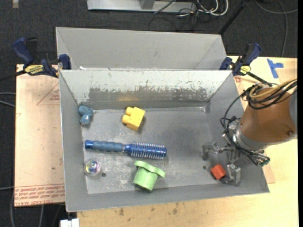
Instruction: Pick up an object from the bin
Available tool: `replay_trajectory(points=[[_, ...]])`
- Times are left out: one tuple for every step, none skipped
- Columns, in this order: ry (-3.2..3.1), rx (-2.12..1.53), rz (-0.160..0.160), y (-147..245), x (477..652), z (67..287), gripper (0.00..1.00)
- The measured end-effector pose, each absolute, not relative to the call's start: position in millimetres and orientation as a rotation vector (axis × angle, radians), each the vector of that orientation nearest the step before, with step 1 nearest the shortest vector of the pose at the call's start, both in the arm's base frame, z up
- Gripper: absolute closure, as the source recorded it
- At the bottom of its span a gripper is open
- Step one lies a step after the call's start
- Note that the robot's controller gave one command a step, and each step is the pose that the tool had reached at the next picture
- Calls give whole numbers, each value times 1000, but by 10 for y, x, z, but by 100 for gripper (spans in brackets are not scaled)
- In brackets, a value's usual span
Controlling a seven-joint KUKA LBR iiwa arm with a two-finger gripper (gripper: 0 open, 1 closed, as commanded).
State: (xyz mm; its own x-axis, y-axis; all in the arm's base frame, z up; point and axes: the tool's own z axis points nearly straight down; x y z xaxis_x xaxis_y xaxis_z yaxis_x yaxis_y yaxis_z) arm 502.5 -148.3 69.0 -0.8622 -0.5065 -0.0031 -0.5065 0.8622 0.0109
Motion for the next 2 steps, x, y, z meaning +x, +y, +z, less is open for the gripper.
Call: replay_trajectory(points=[[3020,-846,9,-1466,4949,701,0],[3021,-848,9,-1466,4949,706,100]])
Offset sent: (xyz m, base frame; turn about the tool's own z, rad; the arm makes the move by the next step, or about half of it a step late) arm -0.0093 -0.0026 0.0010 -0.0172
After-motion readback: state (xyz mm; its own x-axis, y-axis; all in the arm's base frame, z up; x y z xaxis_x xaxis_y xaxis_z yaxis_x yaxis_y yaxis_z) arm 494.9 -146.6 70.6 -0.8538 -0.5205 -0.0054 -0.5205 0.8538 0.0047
